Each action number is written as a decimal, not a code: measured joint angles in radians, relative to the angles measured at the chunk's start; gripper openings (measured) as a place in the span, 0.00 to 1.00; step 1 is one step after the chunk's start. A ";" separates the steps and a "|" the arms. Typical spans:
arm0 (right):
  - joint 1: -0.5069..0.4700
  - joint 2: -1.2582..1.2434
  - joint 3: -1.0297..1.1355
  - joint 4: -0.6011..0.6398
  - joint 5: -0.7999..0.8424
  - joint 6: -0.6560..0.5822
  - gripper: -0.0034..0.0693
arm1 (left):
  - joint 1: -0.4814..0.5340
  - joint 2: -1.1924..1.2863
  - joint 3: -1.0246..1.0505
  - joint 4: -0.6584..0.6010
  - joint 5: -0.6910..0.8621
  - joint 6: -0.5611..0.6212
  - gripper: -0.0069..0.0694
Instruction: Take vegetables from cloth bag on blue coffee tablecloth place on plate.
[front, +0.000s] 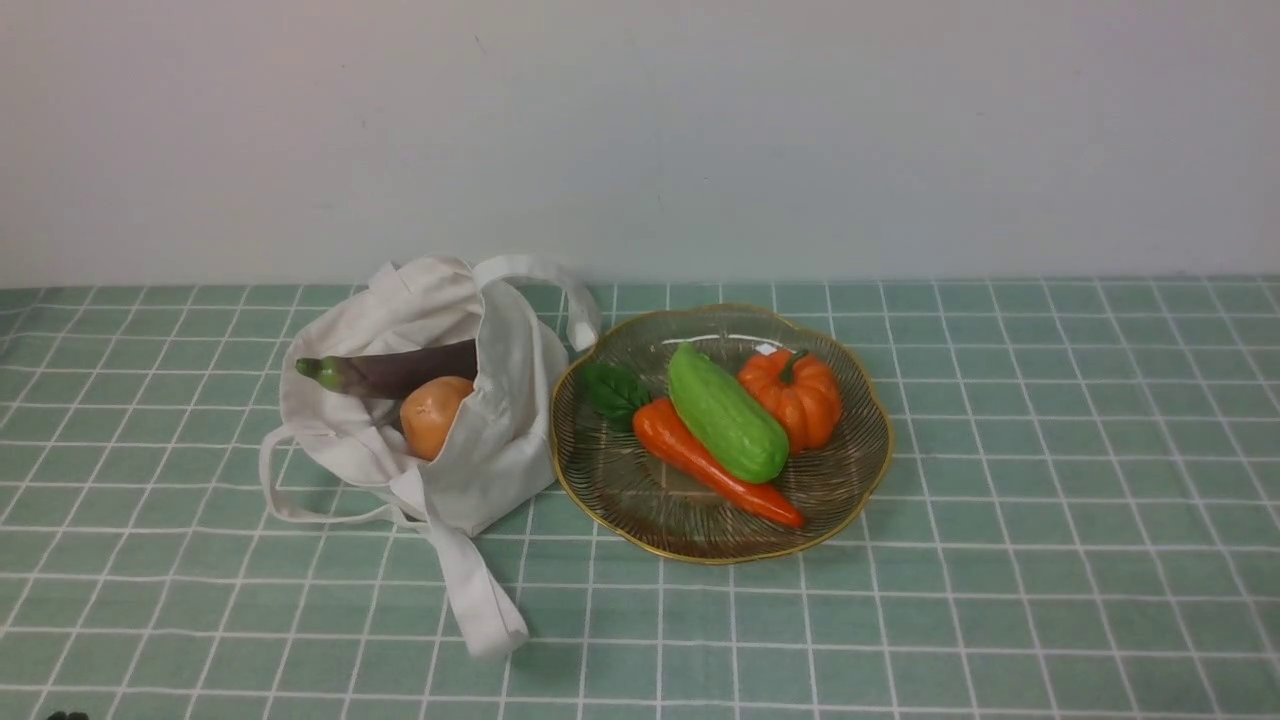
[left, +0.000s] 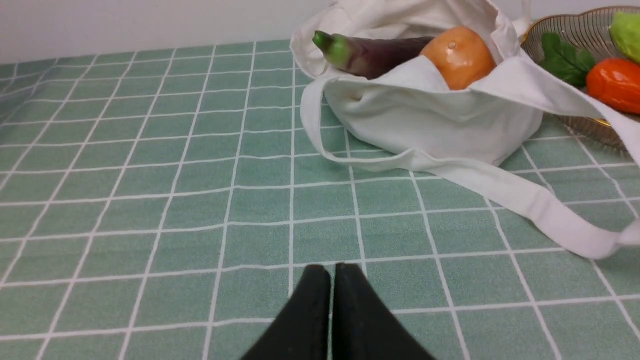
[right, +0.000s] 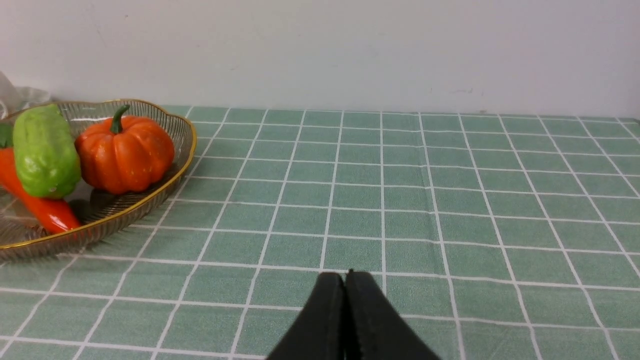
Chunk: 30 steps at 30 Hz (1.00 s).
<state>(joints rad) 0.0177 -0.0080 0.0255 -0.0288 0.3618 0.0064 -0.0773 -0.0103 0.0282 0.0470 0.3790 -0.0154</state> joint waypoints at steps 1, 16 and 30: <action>0.000 0.000 0.000 0.000 0.000 0.000 0.03 | 0.019 0.000 0.000 0.000 0.000 0.000 0.08; 0.000 0.000 0.000 0.000 0.000 0.000 0.03 | 0.082 0.000 0.000 0.000 0.002 0.000 0.08; 0.000 0.000 0.000 0.000 0.000 0.000 0.03 | 0.082 0.000 0.000 0.000 0.002 0.000 0.08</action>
<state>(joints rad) 0.0177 -0.0080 0.0255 -0.0288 0.3618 0.0064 0.0043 -0.0103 0.0282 0.0470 0.3812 -0.0154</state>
